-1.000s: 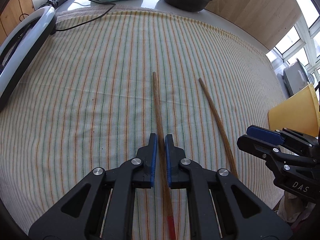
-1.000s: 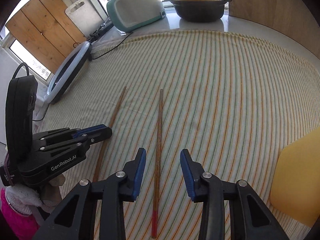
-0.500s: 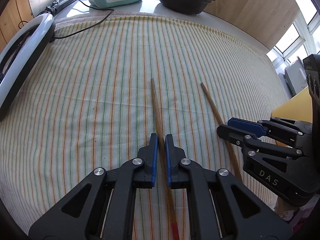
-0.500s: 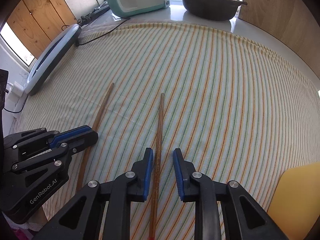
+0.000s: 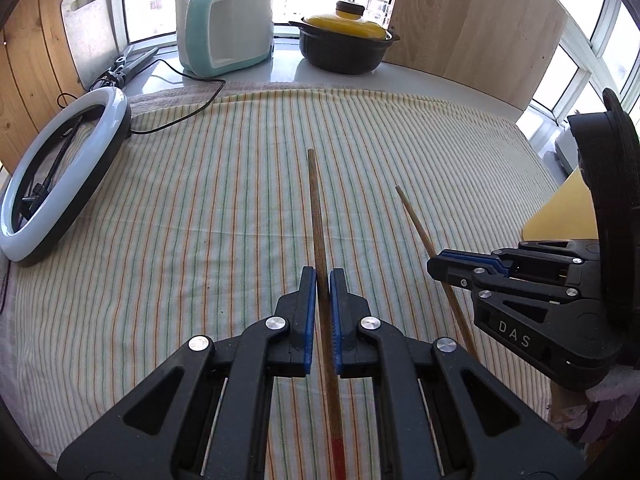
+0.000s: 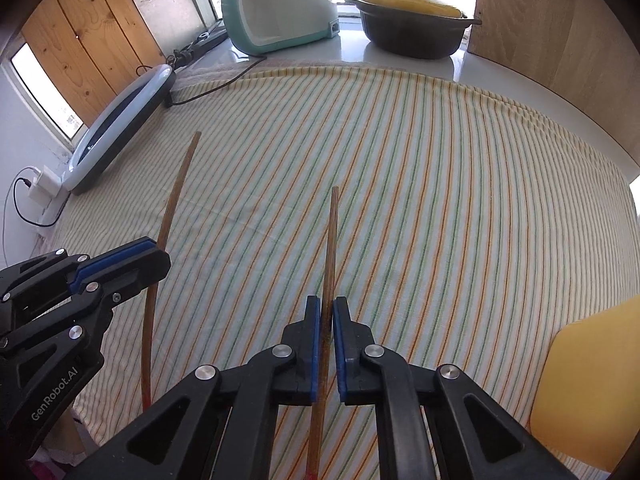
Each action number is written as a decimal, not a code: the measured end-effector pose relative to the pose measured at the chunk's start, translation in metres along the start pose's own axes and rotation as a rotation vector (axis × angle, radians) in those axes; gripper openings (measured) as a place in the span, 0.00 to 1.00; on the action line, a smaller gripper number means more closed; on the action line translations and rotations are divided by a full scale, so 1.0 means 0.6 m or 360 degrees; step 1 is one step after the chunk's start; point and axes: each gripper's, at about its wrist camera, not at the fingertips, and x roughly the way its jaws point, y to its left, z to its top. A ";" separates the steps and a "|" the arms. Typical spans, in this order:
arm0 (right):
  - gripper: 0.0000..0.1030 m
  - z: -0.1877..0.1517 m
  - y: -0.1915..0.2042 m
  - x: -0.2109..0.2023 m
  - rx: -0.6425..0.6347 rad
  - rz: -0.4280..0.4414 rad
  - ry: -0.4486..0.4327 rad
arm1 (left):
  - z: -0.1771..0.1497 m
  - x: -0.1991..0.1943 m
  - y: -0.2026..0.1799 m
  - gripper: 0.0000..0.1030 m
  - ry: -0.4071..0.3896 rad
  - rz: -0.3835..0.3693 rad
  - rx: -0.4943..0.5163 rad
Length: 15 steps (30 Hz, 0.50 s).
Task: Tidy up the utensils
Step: 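Lift both wooden chopsticks upright and carry them over the yellow bin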
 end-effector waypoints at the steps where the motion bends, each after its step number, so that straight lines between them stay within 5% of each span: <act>1: 0.04 -0.002 -0.001 -0.008 -0.0002 0.0007 -0.0018 | 0.000 -0.005 -0.002 0.05 -0.0011 -0.0002 0.0005; 15: 0.04 -0.036 -0.031 -0.141 0.0059 0.0117 -0.0327 | 0.010 -0.080 -0.021 0.04 -0.0180 -0.0099 0.0037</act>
